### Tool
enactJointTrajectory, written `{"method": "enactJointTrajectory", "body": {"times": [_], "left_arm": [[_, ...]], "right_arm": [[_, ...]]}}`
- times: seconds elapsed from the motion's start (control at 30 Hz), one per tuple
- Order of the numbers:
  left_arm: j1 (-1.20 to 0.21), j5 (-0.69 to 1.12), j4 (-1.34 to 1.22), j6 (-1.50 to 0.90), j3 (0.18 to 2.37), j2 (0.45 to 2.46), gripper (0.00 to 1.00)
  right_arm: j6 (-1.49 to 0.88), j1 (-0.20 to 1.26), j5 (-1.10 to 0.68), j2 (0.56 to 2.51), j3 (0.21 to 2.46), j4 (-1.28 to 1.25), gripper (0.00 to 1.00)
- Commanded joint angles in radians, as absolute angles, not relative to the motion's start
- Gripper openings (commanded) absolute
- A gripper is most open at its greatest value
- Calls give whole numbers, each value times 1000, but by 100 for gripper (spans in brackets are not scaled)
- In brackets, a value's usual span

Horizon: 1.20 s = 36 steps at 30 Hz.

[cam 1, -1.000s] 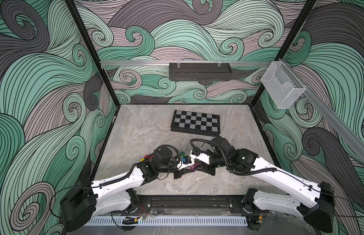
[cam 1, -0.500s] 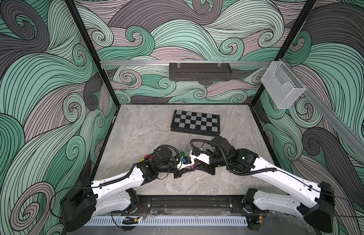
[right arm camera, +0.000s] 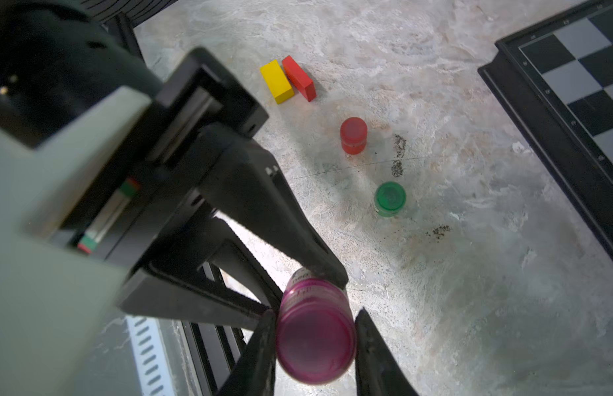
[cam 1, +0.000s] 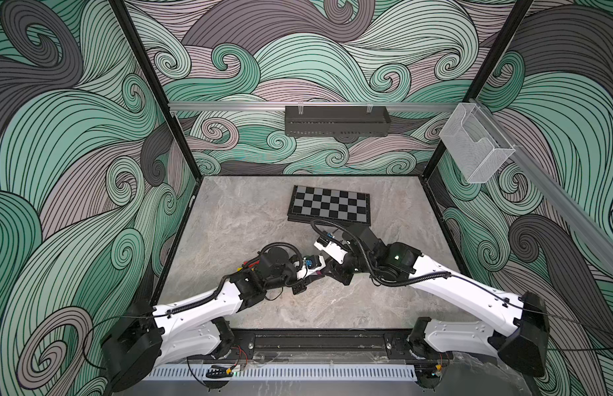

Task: Close the paint jar lid
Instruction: Close the lid on the paint jar.

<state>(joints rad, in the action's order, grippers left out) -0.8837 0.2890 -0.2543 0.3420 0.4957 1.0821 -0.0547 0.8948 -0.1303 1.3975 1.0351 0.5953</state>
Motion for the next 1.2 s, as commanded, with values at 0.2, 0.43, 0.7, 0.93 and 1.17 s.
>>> {"method": "enactJointTrajectory", "body": {"times": [0.2,0.43,0.7,0.93,1.17], "left_arm": [[-897,333,-431,342,567,1050,10],[-899,328,-433,345,568,1056,10],[-899,334,-406,354,562,1051,10],[-898,331,-395,357,556,1049,10],[-899,333,-385,358,555,1048,10]], "right_arm": [[-399,919,-36,1512,1123,659,25],[-481,919,-51,1535,1169,693,28],[-474,916,-51,1528,1213,717,32],[-467,907,-47,1516,1236,737,42],[-460,892,-45,1493,1254,749,46]]}}
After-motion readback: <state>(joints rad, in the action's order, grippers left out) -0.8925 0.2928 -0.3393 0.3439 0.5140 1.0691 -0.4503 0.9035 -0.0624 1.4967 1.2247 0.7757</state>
